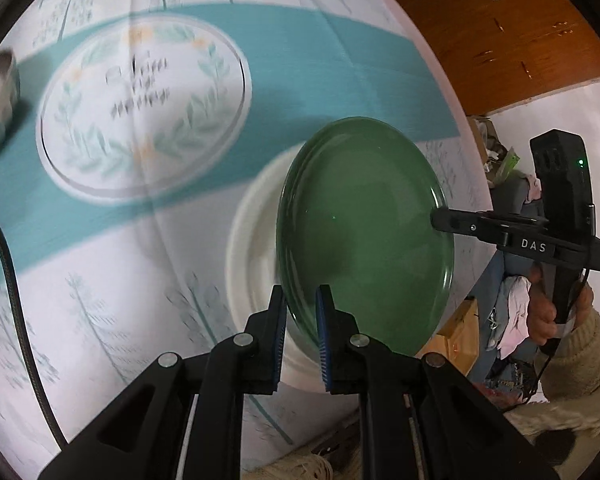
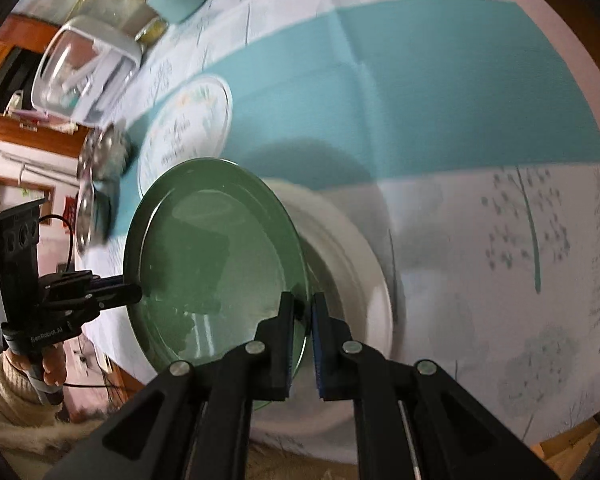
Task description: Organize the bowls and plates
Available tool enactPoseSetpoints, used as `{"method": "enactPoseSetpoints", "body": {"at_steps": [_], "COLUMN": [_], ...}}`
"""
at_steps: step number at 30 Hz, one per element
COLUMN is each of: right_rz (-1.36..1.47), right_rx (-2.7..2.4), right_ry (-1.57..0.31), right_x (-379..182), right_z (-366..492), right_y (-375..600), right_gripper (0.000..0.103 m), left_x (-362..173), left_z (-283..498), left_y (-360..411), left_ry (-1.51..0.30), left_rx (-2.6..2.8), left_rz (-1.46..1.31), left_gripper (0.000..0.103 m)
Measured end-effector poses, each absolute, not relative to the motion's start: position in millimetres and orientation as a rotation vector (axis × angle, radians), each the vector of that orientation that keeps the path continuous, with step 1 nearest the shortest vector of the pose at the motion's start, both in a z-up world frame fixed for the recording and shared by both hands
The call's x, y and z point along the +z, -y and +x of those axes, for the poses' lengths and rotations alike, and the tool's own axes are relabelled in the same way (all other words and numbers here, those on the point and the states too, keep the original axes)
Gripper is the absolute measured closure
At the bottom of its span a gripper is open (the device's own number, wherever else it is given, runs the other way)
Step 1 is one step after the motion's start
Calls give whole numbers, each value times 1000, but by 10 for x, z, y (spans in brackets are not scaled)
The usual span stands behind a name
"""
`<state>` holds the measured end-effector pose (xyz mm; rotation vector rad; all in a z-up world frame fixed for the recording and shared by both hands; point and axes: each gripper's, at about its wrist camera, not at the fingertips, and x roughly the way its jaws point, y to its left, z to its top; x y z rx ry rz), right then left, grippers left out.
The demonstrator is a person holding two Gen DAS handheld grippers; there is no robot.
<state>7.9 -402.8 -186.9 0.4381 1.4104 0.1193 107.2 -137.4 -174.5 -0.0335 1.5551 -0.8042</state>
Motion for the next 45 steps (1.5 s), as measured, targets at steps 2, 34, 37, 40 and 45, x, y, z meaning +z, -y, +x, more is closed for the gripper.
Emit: {"method": "enactPoseSetpoints", "body": {"at_steps": [2, 34, 37, 40, 45], "right_rz": [438, 161, 124, 100, 109], "right_rx": [120, 112, 105, 98, 90], "right_ry": [-1426, -1470, -1470, -1466, -1468], "right_x": [-1932, -2056, -2063, -2059, -2055], "right_z": [23, 13, 10, 6, 6], "right_y": [4054, 3828, 3776, 3758, 3767], "right_gripper": [95, 92, 92, 92, 92], "left_x": [-1784, -1871, -1840, -1859, -1930], "left_z": [1001, 748, 705, 689, 682], "left_y": [1390, 1848, 1905, 1936, 1990], "left_ry": [-1567, -1586, -1542, -1534, -1524], "left_rx": [-787, -678, -649, -657, -626], "left_rz": [-42, 109, 188, 206, 224], "left_gripper": [92, 70, 56, 53, 53]}}
